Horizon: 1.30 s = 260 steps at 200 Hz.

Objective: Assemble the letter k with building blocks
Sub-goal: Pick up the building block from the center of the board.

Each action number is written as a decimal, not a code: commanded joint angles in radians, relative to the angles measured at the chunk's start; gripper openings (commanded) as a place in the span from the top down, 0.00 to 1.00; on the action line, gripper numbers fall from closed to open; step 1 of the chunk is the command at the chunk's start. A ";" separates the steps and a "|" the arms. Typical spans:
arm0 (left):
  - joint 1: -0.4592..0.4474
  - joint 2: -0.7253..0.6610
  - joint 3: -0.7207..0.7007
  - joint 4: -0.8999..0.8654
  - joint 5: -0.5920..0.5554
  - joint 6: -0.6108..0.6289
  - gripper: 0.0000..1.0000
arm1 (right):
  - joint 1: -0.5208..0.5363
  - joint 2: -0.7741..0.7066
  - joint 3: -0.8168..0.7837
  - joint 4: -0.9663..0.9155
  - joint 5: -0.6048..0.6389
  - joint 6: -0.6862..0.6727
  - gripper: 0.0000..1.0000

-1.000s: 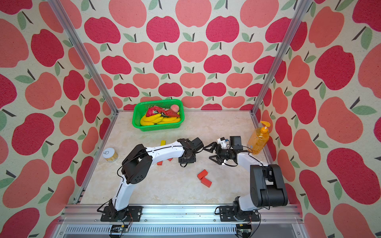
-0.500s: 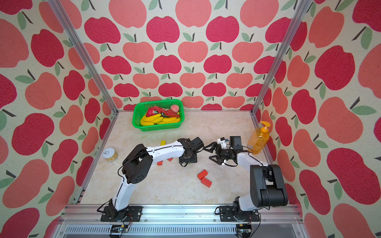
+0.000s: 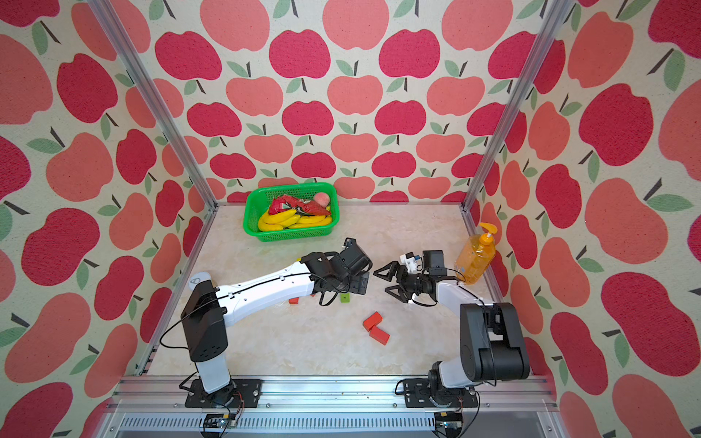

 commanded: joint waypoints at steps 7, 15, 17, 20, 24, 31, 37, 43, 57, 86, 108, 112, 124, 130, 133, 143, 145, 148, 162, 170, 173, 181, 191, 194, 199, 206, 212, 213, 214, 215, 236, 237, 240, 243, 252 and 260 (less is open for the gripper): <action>-0.056 -0.050 -0.108 0.057 -0.048 0.285 0.02 | -0.035 -0.051 -0.024 0.032 0.028 0.023 0.01; -0.062 -0.070 -0.148 0.099 0.011 0.342 0.02 | -0.049 -0.068 -0.034 0.039 0.033 0.029 0.01; -0.064 -0.073 -0.158 0.106 0.029 0.358 0.02 | -0.052 -0.073 -0.037 0.041 0.034 0.030 0.01; -0.067 -0.079 -0.169 0.124 0.058 0.376 0.02 | -0.056 -0.080 -0.040 0.046 0.037 0.031 0.01; -0.071 -0.087 -0.187 0.145 0.100 0.404 0.02 | -0.060 -0.087 -0.046 0.049 0.042 0.033 0.01; -0.081 -0.095 -0.209 0.177 0.166 0.442 0.02 | -0.067 -0.095 -0.053 0.054 0.054 0.031 0.01; -0.088 -0.100 -0.221 0.193 0.212 0.469 0.02 | -0.073 -0.094 -0.057 0.055 0.062 0.032 0.01; -0.096 -0.100 -0.229 0.203 0.244 0.491 0.02 | -0.080 -0.090 -0.060 0.057 0.055 0.037 0.01; -0.114 -0.082 -0.227 0.207 0.292 0.540 0.02 | -0.089 -0.074 -0.062 0.082 0.007 0.059 0.01; -0.144 0.012 -0.165 0.158 0.293 0.568 0.06 | -0.096 -0.067 -0.065 0.077 0.022 0.057 0.01; -0.173 0.072 -0.141 0.175 0.274 0.554 0.10 | -0.098 -0.078 -0.068 0.073 0.039 0.048 0.01; -0.175 0.082 -0.137 0.178 0.270 0.549 0.10 | -0.098 -0.078 -0.067 0.062 0.050 0.042 0.01; -0.175 0.111 -0.121 0.181 0.272 0.529 0.12 | -0.102 -0.075 -0.062 0.053 0.055 0.037 0.01; -0.175 0.127 -0.111 0.178 0.271 0.525 0.14 | -0.102 -0.075 -0.063 0.061 0.041 0.042 0.01; -0.175 0.134 -0.106 0.175 0.268 0.523 0.14 | -0.102 -0.077 -0.064 0.064 0.036 0.045 0.01; -0.175 0.157 -0.088 0.166 0.255 0.515 0.15 | -0.103 -0.082 -0.067 0.066 0.039 0.045 0.01; -0.175 0.161 -0.084 0.164 0.250 0.512 0.16 | -0.103 -0.082 -0.067 0.063 0.044 0.042 0.01; -0.176 0.168 -0.079 0.161 0.244 0.508 0.16 | -0.104 -0.085 -0.066 0.058 0.050 0.039 0.01; -0.176 0.184 -0.062 0.164 0.223 0.499 0.16 | -0.106 -0.087 -0.065 0.053 0.048 0.039 0.01; -0.178 0.186 -0.059 0.171 0.219 0.499 0.16 | -0.106 -0.089 -0.066 0.062 0.035 0.044 0.01; -0.178 0.186 -0.058 0.172 0.218 0.497 0.16 | -0.107 -0.091 -0.067 0.064 0.034 0.045 0.01; -0.178 0.187 -0.054 0.173 0.214 0.489 0.16 | -0.106 -0.092 -0.069 0.061 0.047 0.038 0.01; -0.178 0.190 -0.043 0.166 0.201 0.482 0.16 | -0.108 -0.090 -0.066 0.042 0.071 0.028 0.01; -0.178 0.192 -0.040 0.164 0.195 0.480 0.16 | -0.108 -0.087 -0.064 0.041 0.071 0.028 0.01; -0.177 0.195 -0.036 0.161 0.183 0.480 0.16 | -0.109 -0.083 -0.062 0.043 0.057 0.032 0.01; -0.176 0.202 -0.029 0.158 0.164 0.480 0.16 | -0.109 -0.080 -0.063 0.058 0.033 0.043 0.01; -0.174 0.207 -0.026 0.156 0.154 0.479 0.16 | -0.109 -0.082 -0.066 0.070 0.018 0.051 0.01; -0.173 0.208 -0.026 0.157 0.153 0.478 0.16 | -0.109 -0.082 -0.066 0.071 0.017 0.051 0.01; -0.172 0.209 -0.025 0.156 0.152 0.478 0.16 | -0.109 -0.083 -0.067 0.071 0.017 0.051 0.01; -0.171 0.211 -0.023 0.156 0.151 0.477 0.16 | -0.109 -0.084 -0.068 0.071 0.017 0.051 0.01; -0.158 0.238 0.001 0.141 0.155 0.463 0.18 | -0.114 -0.099 -0.068 0.051 0.041 0.042 0.01; -0.158 0.239 0.002 0.142 0.156 0.463 0.18 | -0.115 -0.100 -0.068 0.052 0.040 0.043 0.01; -0.157 0.242 0.005 0.143 0.158 0.461 0.18 | -0.115 -0.102 -0.069 0.055 0.036 0.044 0.01; -0.157 0.246 0.006 0.144 0.159 0.462 0.19 | -0.115 -0.104 -0.069 0.058 0.034 0.045 0.01; -0.156 0.255 0.013 0.143 0.161 0.455 0.20 | -0.116 -0.109 -0.073 0.060 0.042 0.043 0.01; -0.155 0.264 0.024 0.134 0.159 0.445 0.21 | -0.117 -0.109 -0.074 0.055 0.055 0.042 0.01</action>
